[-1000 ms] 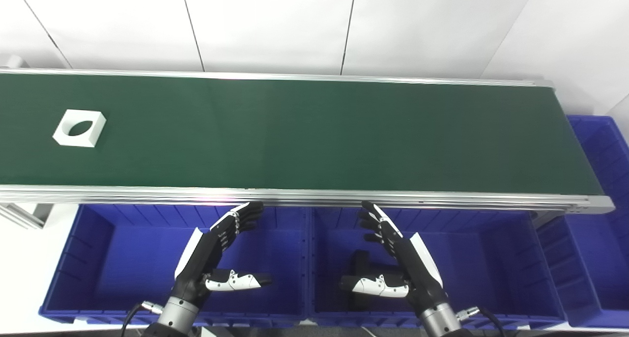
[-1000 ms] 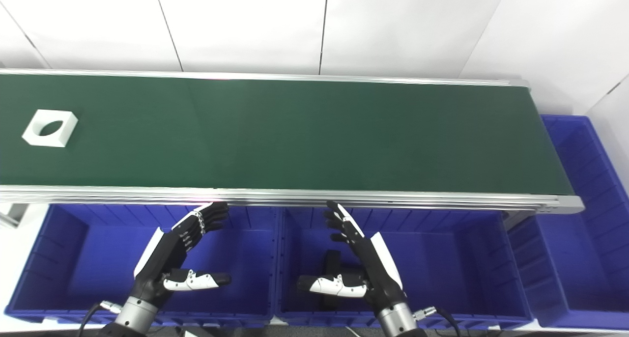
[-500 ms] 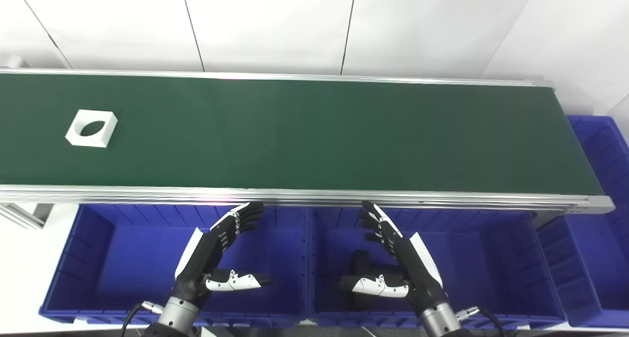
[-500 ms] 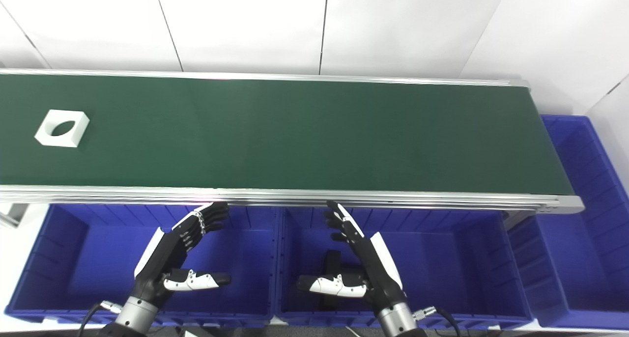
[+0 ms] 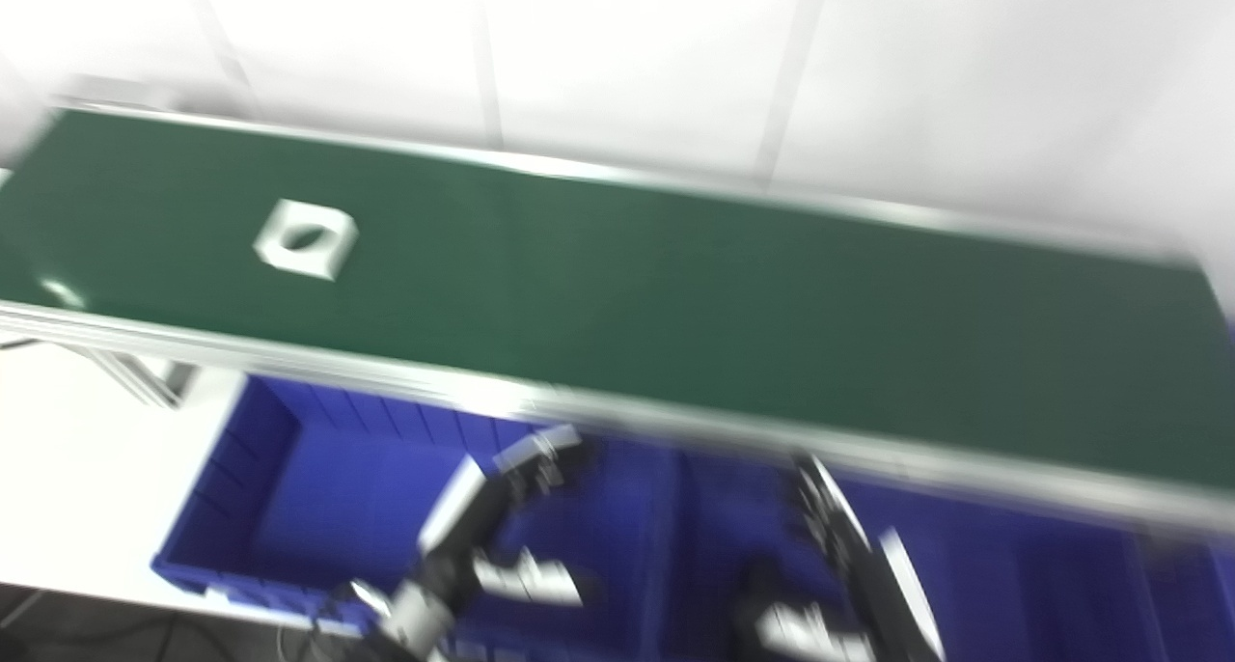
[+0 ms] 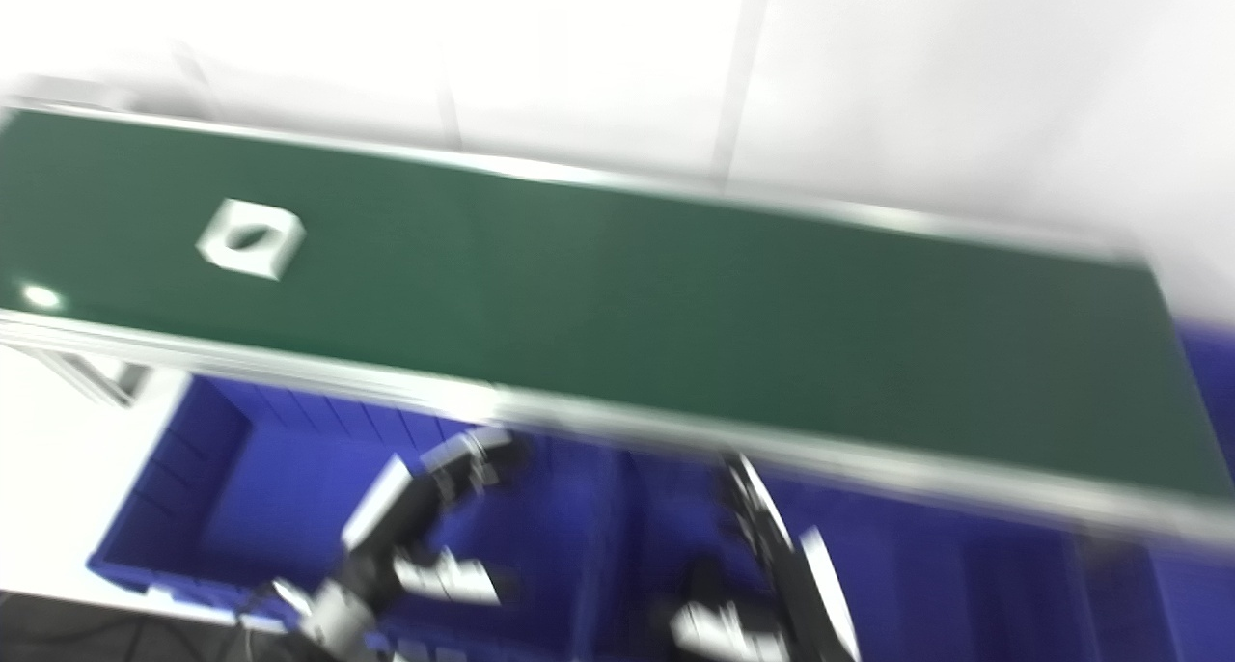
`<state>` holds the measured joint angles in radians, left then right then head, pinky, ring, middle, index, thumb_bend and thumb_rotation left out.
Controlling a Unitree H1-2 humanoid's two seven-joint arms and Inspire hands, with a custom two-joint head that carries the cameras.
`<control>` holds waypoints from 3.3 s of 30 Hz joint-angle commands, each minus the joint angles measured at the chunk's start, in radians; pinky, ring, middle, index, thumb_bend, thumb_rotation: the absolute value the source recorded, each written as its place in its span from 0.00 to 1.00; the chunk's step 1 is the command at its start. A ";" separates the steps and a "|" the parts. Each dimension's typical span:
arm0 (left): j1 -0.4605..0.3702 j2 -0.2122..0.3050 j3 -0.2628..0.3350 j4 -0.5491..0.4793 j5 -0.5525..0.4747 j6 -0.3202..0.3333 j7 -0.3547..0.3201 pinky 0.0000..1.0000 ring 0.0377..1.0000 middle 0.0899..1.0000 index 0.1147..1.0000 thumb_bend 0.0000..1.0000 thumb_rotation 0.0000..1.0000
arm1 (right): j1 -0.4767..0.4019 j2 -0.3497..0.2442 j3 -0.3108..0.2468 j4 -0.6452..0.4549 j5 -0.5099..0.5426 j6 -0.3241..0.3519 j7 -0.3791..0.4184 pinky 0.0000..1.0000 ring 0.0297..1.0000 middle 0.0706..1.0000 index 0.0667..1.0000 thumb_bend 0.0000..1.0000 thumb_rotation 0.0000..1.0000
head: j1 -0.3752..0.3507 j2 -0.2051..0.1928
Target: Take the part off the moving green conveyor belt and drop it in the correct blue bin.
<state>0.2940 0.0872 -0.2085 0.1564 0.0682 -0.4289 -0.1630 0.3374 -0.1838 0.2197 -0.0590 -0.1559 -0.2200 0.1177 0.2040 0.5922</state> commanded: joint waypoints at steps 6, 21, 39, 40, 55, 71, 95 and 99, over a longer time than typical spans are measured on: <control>-0.025 0.010 -0.035 -0.005 0.028 -0.041 0.073 0.73 0.78 0.79 0.75 0.93 0.21 | -0.008 -0.003 -0.008 0.008 0.035 -0.082 0.010 0.82 0.89 0.91 0.98 0.89 0.33 | 0.001 -0.030; -0.052 0.039 -0.082 0.031 0.015 -0.041 0.129 0.70 0.76 0.76 0.73 0.95 0.19 | -0.020 0.006 -0.010 0.051 0.008 -0.106 -0.006 0.77 0.87 0.89 0.95 0.91 0.32 | -0.011 -0.107; -0.194 0.198 0.051 -0.320 -0.075 -0.020 -0.013 0.77 0.80 0.81 0.79 0.93 0.29 | -0.052 0.021 -0.013 0.101 0.024 -0.142 -0.005 0.77 0.86 0.88 0.94 0.93 0.29 | -0.026 -0.115; -0.208 0.208 0.068 -0.332 -0.057 -0.012 -0.011 0.78 0.81 0.82 0.81 0.91 0.32 | -0.052 0.021 -0.014 0.100 0.024 -0.142 -0.005 0.77 0.86 0.88 0.95 0.93 0.28 | -0.024 -0.113; -0.543 0.378 0.185 -0.208 0.052 0.188 -0.081 0.79 0.84 0.85 0.82 0.85 0.30 | -0.065 0.012 -0.023 0.110 0.049 -0.152 0.012 0.78 0.86 0.88 0.95 0.93 0.28 | -0.012 -0.095; -0.779 0.471 0.064 0.193 0.313 0.196 -0.109 0.80 0.88 0.88 0.83 0.89 0.22 | -0.072 0.025 -0.028 0.138 0.058 -0.234 0.004 0.75 0.84 0.86 0.94 0.93 0.27 | -0.004 -0.086; -0.888 0.475 -0.111 0.488 0.541 0.201 -0.059 0.93 0.97 0.95 0.88 0.98 0.12 | -0.064 0.022 -0.023 0.132 0.077 -0.247 0.008 0.73 0.82 0.85 0.94 0.94 0.27 | 0.000 -0.073; -0.883 0.474 -0.135 0.478 0.569 0.219 -0.061 0.95 0.97 0.96 0.90 0.96 0.13 | -0.060 0.021 -0.023 0.125 0.076 -0.248 0.008 0.73 0.82 0.85 0.94 0.93 0.28 | 0.000 -0.070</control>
<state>-0.5439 0.5376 -0.3469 0.6538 0.6312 -0.2142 -0.2324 0.2753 -0.1605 0.1980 0.1027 -0.0956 -0.4096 0.1236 0.2056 0.5200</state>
